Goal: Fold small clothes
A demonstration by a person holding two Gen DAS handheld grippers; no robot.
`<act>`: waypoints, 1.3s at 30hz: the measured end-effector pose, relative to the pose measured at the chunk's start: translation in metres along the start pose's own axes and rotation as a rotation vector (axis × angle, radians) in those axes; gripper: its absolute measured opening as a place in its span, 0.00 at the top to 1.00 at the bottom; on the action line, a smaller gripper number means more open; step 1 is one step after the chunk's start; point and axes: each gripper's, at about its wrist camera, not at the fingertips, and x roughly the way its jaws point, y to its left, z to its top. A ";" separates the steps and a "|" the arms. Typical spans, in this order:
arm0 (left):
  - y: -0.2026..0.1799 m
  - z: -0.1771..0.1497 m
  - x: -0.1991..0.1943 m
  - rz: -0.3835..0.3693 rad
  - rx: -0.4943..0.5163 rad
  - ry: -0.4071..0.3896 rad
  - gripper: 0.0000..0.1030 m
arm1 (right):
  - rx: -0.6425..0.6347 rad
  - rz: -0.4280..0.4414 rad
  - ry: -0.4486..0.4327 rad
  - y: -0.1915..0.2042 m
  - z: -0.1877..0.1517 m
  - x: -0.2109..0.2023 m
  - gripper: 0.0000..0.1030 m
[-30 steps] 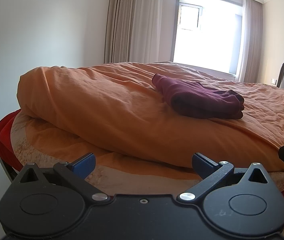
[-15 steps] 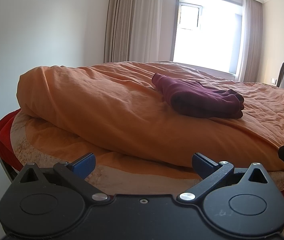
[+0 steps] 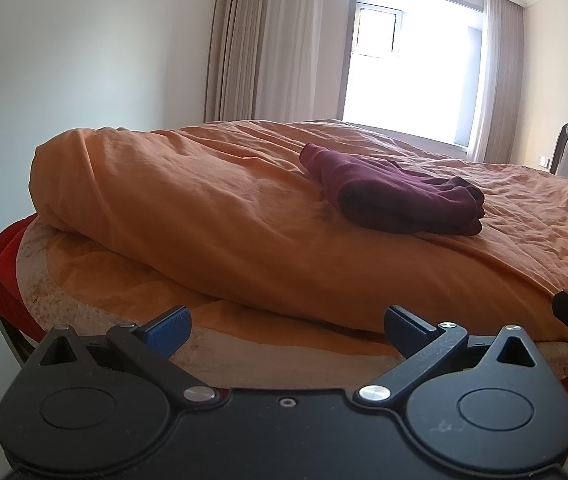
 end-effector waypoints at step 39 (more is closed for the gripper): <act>-0.008 -0.002 0.002 0.066 0.012 0.016 0.01 | 0.002 0.002 -0.005 -0.004 0.001 -0.005 0.00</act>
